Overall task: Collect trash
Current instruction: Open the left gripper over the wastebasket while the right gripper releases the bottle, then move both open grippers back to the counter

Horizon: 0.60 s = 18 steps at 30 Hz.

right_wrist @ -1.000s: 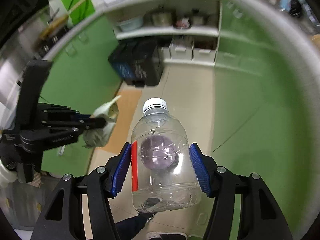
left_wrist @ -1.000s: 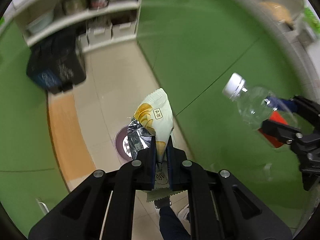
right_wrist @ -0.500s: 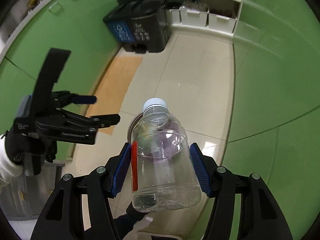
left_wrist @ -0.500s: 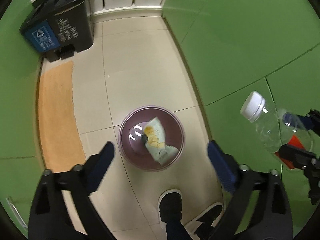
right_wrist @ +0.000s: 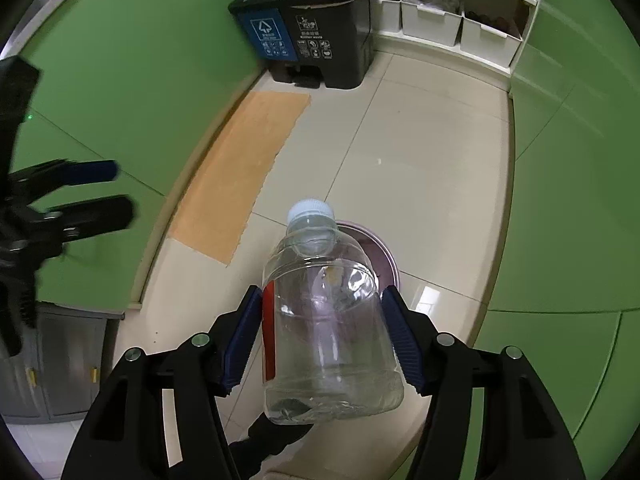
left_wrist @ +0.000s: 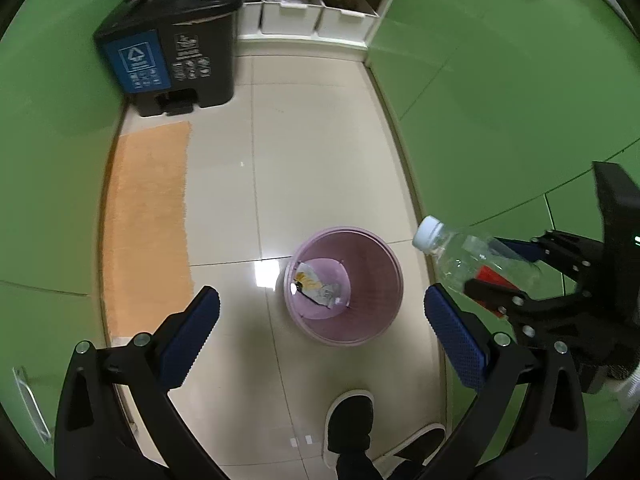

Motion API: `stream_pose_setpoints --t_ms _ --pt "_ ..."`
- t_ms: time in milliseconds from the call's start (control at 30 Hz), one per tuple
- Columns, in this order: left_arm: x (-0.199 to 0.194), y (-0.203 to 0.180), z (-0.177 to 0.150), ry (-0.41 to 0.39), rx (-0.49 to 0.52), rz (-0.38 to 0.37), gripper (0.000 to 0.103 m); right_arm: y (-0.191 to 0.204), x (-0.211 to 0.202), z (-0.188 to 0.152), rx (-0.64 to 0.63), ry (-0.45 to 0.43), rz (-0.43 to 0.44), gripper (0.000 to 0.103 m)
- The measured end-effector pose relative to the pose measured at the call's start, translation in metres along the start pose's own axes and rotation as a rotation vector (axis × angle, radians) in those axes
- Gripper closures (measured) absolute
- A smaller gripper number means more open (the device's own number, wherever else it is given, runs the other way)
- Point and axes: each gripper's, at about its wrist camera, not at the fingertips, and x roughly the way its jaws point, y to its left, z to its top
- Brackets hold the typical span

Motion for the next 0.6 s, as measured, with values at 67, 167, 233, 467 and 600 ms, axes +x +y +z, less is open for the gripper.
stream_pose_setpoints --t_ms 67,167,233,467,600 --pt "-0.005 0.004 -0.001 -0.005 -0.009 0.005 0.003 0.0 0.004 0.002 0.01 0.0 -0.003 0.021" --pt "-0.011 0.004 -0.004 -0.005 -0.011 0.008 0.003 0.0 -0.001 0.001 0.021 -0.011 -0.004 0.015" --pt "-0.014 0.001 -0.004 -0.005 -0.009 0.007 0.003 0.001 -0.008 -0.001 0.028 -0.01 -0.005 0.015" --pt "-0.044 -0.031 0.003 -0.018 0.031 -0.006 0.003 0.0 -0.056 -0.005 0.061 -0.028 -0.058 0.014" --pt "-0.084 -0.06 0.009 -0.035 0.066 -0.016 0.003 0.001 -0.105 -0.009 0.079 -0.058 -0.075 0.013"
